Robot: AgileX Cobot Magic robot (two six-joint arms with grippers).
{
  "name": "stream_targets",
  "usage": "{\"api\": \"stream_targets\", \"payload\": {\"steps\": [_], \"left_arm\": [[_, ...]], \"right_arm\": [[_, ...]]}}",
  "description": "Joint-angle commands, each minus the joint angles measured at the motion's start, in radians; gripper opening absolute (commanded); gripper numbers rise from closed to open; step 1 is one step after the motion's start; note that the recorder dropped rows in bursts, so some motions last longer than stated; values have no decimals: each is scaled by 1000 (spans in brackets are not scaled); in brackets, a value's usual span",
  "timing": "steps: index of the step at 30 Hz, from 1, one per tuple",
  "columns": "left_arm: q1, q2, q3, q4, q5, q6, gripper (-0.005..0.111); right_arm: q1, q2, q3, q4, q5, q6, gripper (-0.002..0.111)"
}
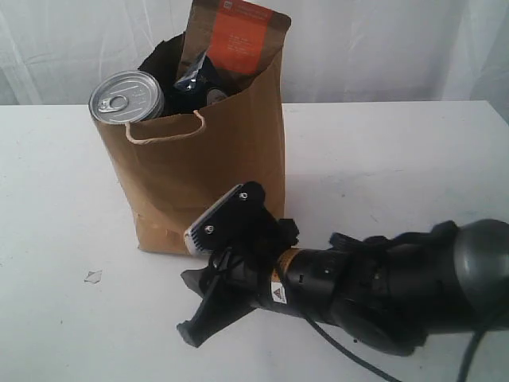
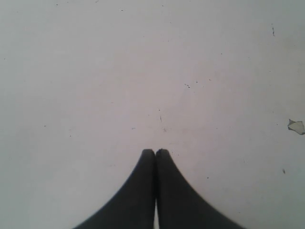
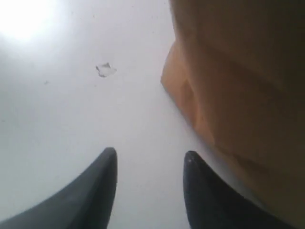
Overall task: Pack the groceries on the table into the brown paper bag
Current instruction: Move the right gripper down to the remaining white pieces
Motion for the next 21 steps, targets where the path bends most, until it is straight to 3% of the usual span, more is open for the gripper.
{"api": "stream_targets", "payload": {"steps": [1,9,14,21], "left_arm": [[-2,-3,10,-11,42,-2,0],[-2,-3,10,-11,42,-2,0],[-2,-3,10,-11,42,-2,0],[-2,-3,10,-11,42,-2,0]], "right_arm": [[-1,34,-48,-30,250,0,43],[-1,34,-50,-30,231,-173,43],[-21,72,-50,-24,202,-157,43],[-61,126,-106,208,181,-157,43]]}}
